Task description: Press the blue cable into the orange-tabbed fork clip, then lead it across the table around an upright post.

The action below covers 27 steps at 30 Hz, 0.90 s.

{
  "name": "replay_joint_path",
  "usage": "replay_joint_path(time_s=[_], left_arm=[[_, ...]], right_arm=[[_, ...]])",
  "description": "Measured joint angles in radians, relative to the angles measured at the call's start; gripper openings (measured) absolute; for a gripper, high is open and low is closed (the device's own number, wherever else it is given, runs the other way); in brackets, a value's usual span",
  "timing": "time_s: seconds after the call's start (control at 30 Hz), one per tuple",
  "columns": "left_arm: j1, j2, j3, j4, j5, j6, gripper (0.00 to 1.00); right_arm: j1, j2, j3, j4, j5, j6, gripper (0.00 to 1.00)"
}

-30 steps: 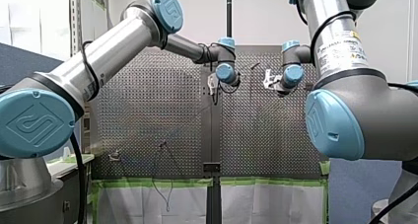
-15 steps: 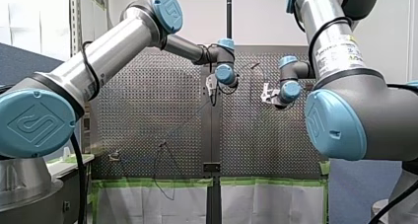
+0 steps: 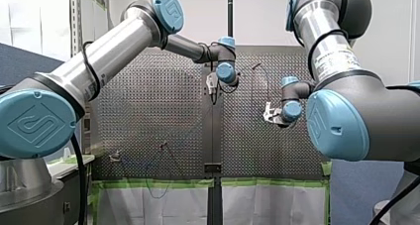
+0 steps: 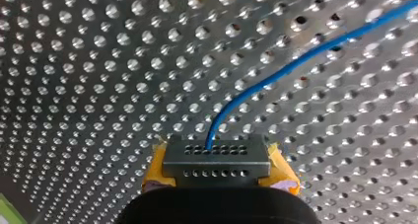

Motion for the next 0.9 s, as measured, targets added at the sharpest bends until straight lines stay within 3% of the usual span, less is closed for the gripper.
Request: replay_joint_path(time_s=[0.53,0.9], left_arm=[[0.0,0.0,0.003,-0.002,-0.01,0.006,1.0],[0.001,0.0,0.003,-0.002,-0.015,0.007,1.0]], right_arm=[[-0.025,0.076,0.0,-0.033,0.02,-0.021,0.0],[-0.05,0.183,-0.001,-0.071,0.033,-0.027,0.0]])
